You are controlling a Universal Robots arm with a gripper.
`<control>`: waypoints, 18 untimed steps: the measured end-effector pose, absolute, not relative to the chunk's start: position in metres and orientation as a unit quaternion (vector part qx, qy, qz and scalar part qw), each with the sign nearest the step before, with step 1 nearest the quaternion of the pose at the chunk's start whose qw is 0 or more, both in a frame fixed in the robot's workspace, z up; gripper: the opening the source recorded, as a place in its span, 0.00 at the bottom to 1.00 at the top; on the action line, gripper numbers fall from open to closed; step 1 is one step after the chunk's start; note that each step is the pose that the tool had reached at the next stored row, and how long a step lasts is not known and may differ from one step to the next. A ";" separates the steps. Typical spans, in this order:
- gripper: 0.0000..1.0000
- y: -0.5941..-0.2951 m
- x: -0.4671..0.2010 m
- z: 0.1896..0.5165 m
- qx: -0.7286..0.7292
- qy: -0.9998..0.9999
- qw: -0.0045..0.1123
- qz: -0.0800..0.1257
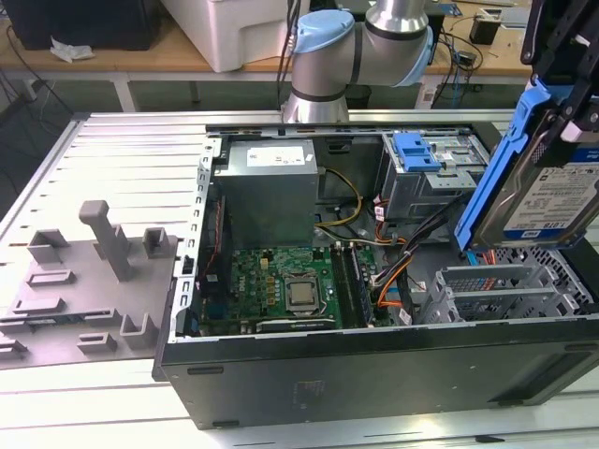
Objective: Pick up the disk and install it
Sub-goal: 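Insert the disk into the insertion slot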
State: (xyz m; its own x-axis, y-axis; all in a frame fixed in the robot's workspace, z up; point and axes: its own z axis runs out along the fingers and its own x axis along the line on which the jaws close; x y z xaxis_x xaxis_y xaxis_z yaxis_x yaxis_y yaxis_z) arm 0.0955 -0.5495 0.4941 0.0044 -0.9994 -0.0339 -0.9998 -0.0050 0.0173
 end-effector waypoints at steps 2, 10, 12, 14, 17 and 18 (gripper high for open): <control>0.37 -0.550 0.096 0.492 -0.708 0.706 0.006 0.018; 0.37 -0.550 0.096 0.487 -0.706 0.708 0.006 0.018; 0.37 -0.550 0.096 0.486 -0.706 0.708 0.006 0.018; 0.37 -0.550 0.096 0.485 -0.706 0.708 0.006 0.018; 0.37 -0.550 0.096 0.483 -0.706 0.708 0.006 0.018; 0.37 -0.550 0.096 0.482 -0.705 0.709 0.006 0.018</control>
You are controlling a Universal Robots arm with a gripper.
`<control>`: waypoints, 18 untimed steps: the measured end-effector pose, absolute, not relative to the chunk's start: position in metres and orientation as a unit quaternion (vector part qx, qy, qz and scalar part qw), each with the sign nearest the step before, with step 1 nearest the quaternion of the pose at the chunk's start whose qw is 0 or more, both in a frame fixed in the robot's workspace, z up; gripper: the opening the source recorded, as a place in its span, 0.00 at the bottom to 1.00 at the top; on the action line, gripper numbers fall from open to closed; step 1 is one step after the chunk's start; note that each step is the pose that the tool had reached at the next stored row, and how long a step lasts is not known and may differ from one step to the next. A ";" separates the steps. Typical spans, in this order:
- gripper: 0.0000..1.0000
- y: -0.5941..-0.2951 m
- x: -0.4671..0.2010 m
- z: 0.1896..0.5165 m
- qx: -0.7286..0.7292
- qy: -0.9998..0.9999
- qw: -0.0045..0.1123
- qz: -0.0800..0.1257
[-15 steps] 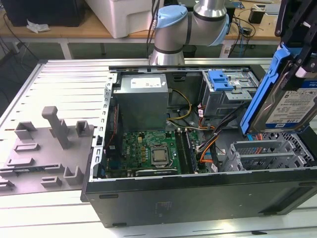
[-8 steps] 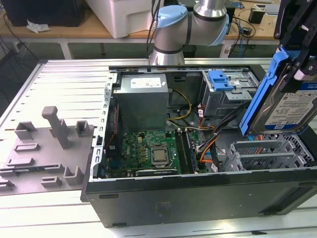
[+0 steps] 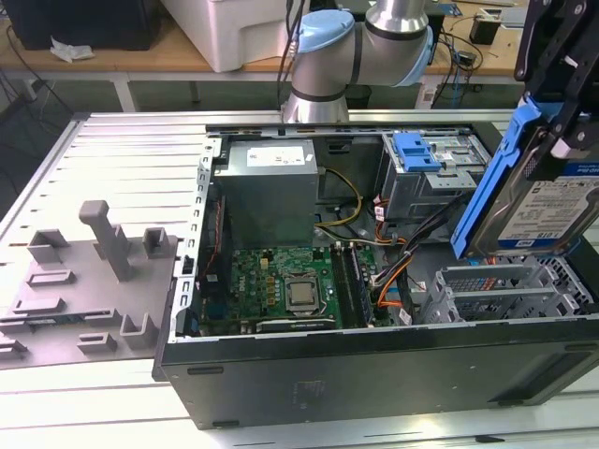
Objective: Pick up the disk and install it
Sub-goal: 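Insert the disk into the insertion slot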
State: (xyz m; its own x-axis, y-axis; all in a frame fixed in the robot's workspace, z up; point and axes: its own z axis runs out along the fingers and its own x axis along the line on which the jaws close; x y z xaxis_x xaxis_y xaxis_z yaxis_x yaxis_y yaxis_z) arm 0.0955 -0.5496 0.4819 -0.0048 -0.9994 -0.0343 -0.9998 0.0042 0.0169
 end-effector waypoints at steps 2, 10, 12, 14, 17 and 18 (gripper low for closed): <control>0.37 -0.550 0.096 0.481 -0.705 0.709 0.006 0.018; 0.37 -0.550 0.096 0.474 -0.705 0.709 0.006 0.018; 0.37 -0.550 0.096 0.473 -0.705 0.709 0.006 0.018; 0.37 -0.550 0.097 0.472 -0.705 0.709 0.006 0.018; 0.37 -0.550 0.097 0.470 -0.705 0.709 0.006 0.018; 0.37 -0.550 0.097 0.470 -0.705 0.709 0.006 0.018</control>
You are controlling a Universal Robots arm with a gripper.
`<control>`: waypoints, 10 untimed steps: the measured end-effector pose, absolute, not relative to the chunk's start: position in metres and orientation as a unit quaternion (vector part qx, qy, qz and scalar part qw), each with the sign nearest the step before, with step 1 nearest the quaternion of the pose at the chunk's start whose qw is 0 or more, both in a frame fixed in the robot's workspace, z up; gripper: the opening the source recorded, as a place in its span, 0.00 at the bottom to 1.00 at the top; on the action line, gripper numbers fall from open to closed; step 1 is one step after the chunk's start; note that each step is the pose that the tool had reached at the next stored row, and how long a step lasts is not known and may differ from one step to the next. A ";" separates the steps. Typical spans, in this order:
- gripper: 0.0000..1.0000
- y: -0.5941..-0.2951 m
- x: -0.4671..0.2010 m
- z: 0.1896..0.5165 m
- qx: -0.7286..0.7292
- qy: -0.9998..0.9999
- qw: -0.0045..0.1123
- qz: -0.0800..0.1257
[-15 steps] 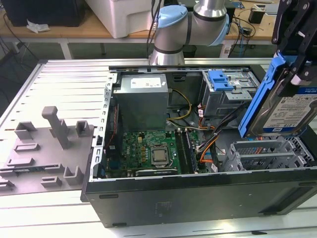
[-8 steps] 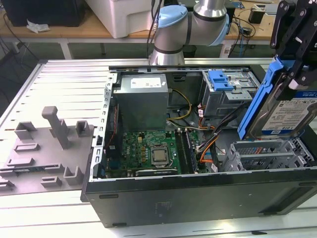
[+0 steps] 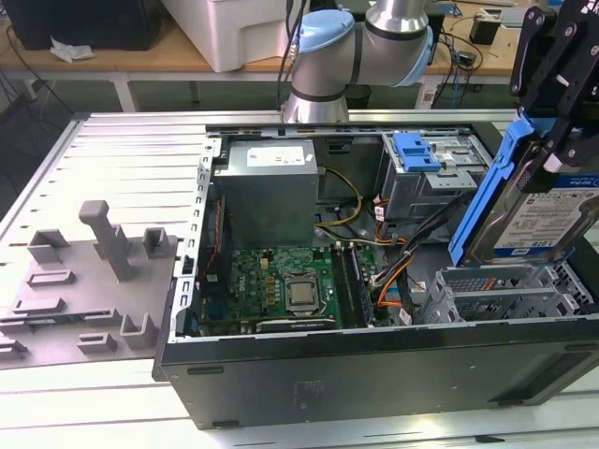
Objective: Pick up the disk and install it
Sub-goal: 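Insert the disk into the insertion slot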
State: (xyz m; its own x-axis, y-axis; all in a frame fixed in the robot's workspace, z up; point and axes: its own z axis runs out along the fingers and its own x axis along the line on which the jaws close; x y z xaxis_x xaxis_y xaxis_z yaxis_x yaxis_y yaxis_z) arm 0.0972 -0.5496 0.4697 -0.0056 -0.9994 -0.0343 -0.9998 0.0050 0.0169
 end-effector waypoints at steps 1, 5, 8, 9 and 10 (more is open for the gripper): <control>0.37 -0.550 0.097 0.469 -0.705 0.709 0.006 0.018; 0.37 -0.550 0.098 0.467 -0.705 0.709 0.006 0.018; 0.37 -0.550 0.098 0.465 -0.705 0.709 0.006 0.018; 0.37 -0.550 0.098 0.464 -0.705 0.709 0.006 0.018; 0.37 -0.550 0.098 0.464 -0.705 0.709 0.006 0.018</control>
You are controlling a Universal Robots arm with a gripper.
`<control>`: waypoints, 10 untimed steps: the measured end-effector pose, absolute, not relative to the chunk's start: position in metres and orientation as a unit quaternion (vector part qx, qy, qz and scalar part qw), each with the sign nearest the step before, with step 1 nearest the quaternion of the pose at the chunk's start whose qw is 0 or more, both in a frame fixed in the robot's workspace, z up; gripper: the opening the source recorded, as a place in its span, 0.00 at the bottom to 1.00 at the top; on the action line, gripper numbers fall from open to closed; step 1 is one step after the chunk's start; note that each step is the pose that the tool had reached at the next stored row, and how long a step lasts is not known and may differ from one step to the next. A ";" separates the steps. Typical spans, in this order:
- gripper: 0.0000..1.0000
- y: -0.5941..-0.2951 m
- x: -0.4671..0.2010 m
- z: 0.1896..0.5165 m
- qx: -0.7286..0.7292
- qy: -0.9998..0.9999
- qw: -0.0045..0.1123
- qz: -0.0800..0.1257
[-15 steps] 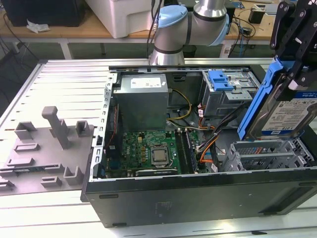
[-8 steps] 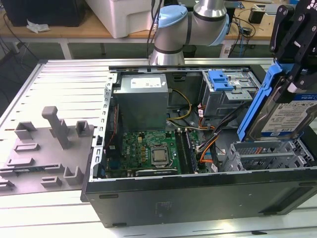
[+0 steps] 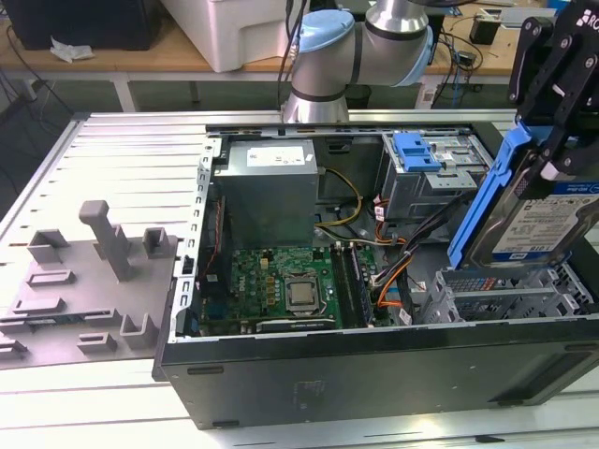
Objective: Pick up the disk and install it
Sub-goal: 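Insert the disk into the insertion slot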
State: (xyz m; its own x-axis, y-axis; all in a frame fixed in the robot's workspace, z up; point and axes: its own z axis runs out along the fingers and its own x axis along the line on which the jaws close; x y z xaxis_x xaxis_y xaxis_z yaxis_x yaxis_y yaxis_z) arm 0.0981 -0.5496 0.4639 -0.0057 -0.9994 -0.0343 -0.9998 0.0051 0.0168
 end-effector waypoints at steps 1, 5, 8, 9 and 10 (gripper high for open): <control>0.37 -0.550 0.098 0.463 -0.705 0.709 0.006 0.018; 0.37 -0.550 0.098 0.461 -0.705 0.709 0.006 0.018; 0.37 -0.550 0.098 0.460 -0.705 0.709 0.006 0.018; 0.37 -0.550 0.098 0.459 -0.705 0.709 0.006 0.018; 0.37 -0.550 0.098 0.459 -0.705 0.709 0.006 0.018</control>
